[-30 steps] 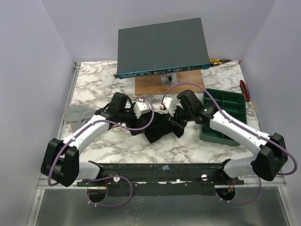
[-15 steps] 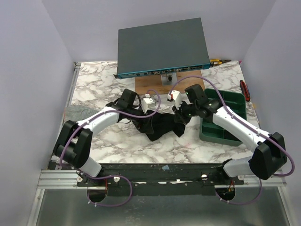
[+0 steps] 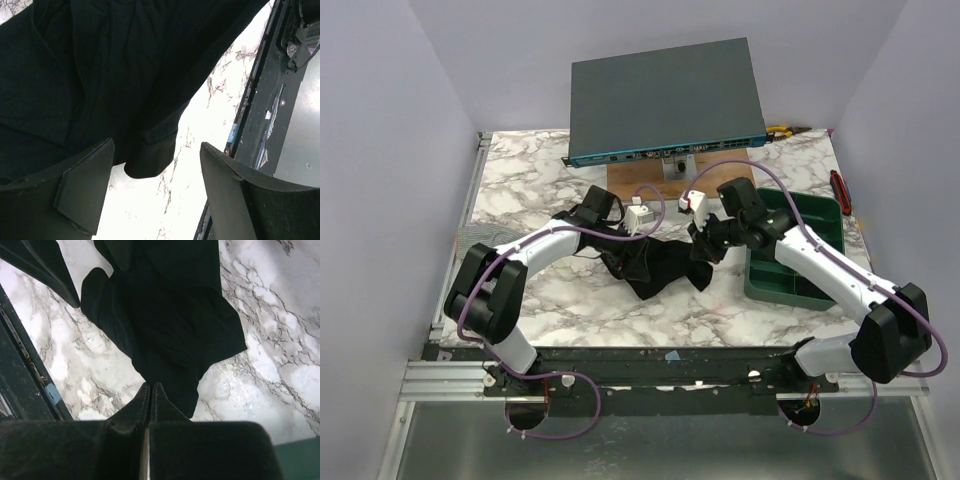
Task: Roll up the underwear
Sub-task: Flatten out the underwear at the center of the board.
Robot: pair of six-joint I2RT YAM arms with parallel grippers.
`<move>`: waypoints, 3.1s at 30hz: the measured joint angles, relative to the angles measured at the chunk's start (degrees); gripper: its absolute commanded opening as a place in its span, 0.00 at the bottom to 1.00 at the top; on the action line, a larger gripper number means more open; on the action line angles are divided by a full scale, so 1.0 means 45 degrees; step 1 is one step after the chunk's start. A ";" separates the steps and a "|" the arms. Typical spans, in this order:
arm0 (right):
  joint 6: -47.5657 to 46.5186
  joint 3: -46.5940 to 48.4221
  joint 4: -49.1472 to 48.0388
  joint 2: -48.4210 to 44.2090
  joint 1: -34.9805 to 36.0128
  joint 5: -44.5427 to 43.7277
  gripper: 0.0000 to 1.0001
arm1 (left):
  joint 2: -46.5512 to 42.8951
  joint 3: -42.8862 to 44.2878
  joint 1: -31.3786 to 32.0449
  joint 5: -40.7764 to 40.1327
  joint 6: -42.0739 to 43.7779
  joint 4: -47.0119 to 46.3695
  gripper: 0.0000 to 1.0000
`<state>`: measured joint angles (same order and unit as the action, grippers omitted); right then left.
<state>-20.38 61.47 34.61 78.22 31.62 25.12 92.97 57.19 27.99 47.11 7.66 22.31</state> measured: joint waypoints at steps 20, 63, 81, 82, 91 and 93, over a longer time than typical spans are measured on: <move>0.0015 0.0000 0.0000 -0.0287 -0.0549 0.0306 0.01 | 0.0704 0.0389 0.0000 0.1151 0.0287 0.0923 0.51; 0.0209 0.0282 0.0000 -0.0015 -0.0884 0.0355 0.01 | 0.2297 0.1666 0.0223 0.1666 0.0835 0.2458 0.00; -0.0821 0.6028 0.2142 0.0049 -0.0884 -0.0515 0.01 | -0.2705 0.8592 -0.1214 -0.1103 0.2924 0.7218 0.00; -0.0850 0.6241 0.2293 0.0049 -0.0884 -0.0515 0.01 | -0.2769 0.9044 -0.1195 -0.1316 0.2977 0.7461 0.00; -0.1049 0.7679 0.3497 0.0058 -0.0879 -0.0296 0.01 | -0.2851 0.9816 -0.0840 -0.2283 0.3973 0.9403 0.03; -0.1020 0.7859 0.3628 0.0058 -0.0884 -0.0058 0.01 | -0.2841 0.9816 -0.0510 -0.2288 0.4323 0.9908 0.05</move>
<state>-24.97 96.84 50.94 78.48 27.64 24.86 80.18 101.36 25.69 36.82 27.11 66.89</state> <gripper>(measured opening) 0.011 0.026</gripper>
